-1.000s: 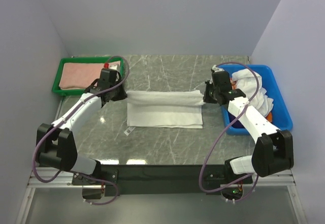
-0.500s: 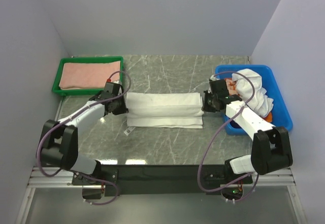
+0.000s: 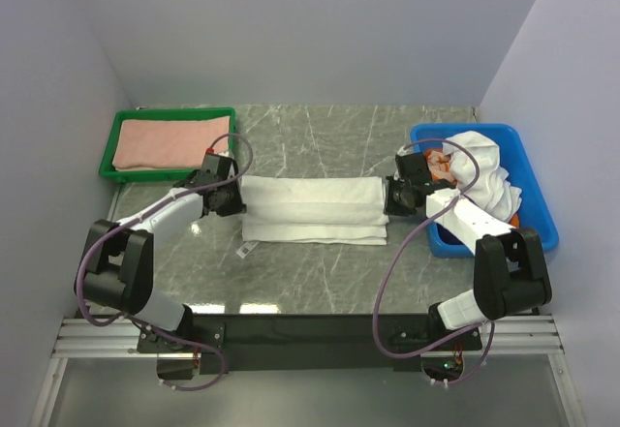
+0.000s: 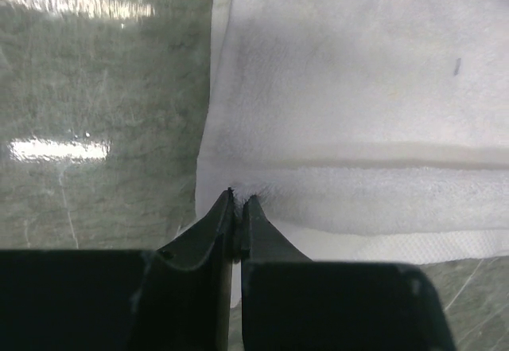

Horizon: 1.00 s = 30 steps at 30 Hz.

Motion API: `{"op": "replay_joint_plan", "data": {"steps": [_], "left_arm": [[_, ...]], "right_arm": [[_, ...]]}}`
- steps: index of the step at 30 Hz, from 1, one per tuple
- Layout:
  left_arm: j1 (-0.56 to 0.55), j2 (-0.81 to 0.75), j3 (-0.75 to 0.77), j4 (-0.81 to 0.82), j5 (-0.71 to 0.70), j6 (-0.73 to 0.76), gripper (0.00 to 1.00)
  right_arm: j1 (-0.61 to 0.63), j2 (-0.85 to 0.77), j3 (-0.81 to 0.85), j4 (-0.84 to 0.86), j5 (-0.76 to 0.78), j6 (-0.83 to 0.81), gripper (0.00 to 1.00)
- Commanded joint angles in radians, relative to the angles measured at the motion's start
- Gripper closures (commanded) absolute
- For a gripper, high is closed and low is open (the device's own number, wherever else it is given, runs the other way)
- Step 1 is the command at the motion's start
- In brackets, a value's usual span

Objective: Fold and stack the towels
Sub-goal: Fold the towel

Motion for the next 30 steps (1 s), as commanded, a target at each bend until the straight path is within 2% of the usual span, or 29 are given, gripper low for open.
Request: {"op": "replay_joint_plan", "data": {"steps": [1,12,18,25,30], "left_arm": [[0.010,-0.022,0.098,-0.013,-0.095,0.036,0.99],[0.014,0.153,0.458,-0.081,-0.188,0.134,0.99],[0.031,0.250,0.584,-0.078,-0.194,0.168,0.99],[0.036,0.266,0.598,-0.082,-0.175,0.179,0.99],[0.036,0.161,0.476,-0.078,-0.145,0.148,0.99]], "right_arm": [[-0.015,-0.029,0.091,-0.004,0.106,-0.029,1.00],[-0.016,0.077,0.364,0.025,0.206,-0.084,1.00],[-0.016,0.169,0.473,0.059,0.227,-0.132,1.00],[-0.016,0.177,0.470,0.065,0.206,-0.146,1.00],[-0.016,0.093,0.355,0.073,0.184,-0.118,1.00]]}}
